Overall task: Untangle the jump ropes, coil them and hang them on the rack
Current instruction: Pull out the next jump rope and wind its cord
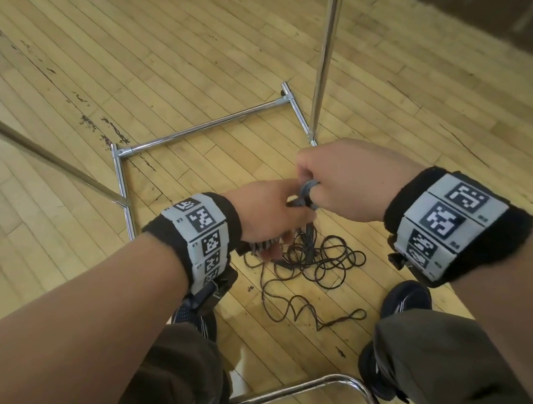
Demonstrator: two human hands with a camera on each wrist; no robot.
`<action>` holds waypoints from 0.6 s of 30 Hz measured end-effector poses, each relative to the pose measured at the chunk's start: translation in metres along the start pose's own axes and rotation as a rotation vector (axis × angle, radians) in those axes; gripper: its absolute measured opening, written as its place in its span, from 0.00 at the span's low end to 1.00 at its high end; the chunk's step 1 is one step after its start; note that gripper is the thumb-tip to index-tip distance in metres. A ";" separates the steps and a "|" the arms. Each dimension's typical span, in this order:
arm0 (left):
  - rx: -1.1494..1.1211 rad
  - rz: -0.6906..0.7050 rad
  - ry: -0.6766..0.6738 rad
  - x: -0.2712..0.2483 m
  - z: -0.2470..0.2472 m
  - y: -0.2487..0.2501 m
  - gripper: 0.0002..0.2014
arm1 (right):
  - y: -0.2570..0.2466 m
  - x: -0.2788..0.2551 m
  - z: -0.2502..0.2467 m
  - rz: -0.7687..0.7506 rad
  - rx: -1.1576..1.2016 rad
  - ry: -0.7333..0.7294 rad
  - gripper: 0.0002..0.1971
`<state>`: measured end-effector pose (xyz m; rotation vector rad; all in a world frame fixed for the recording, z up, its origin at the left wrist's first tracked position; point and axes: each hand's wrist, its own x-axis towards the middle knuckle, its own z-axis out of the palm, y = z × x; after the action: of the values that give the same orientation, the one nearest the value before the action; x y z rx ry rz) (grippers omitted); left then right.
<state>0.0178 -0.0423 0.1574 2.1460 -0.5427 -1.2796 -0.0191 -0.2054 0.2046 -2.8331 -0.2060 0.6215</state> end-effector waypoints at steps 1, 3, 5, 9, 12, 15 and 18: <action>-0.035 -0.001 0.029 0.000 -0.004 -0.001 0.07 | 0.000 -0.002 -0.001 -0.007 0.021 0.016 0.02; -0.087 0.011 0.065 -0.001 -0.011 -0.001 0.07 | 0.001 -0.003 -0.002 -0.020 0.081 0.051 0.04; -0.174 0.025 0.097 0.000 -0.014 0.000 0.08 | 0.004 -0.004 -0.002 -0.017 0.136 0.106 0.08; -0.420 0.016 0.196 0.002 -0.013 0.004 0.09 | 0.018 -0.005 -0.002 0.008 0.249 0.194 0.08; -0.525 0.053 0.227 0.004 -0.012 0.006 0.11 | 0.027 -0.007 0.000 0.017 0.331 0.216 0.05; -0.560 0.073 0.224 0.005 -0.010 0.007 0.11 | 0.032 -0.009 0.003 0.021 0.355 0.212 0.04; -0.558 0.058 0.195 0.006 -0.008 0.007 0.11 | 0.036 -0.011 0.005 0.034 0.369 0.206 0.04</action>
<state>0.0275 -0.0485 0.1614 1.7417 -0.1383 -1.0240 -0.0279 -0.2411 0.1956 -2.5214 -0.0044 0.3283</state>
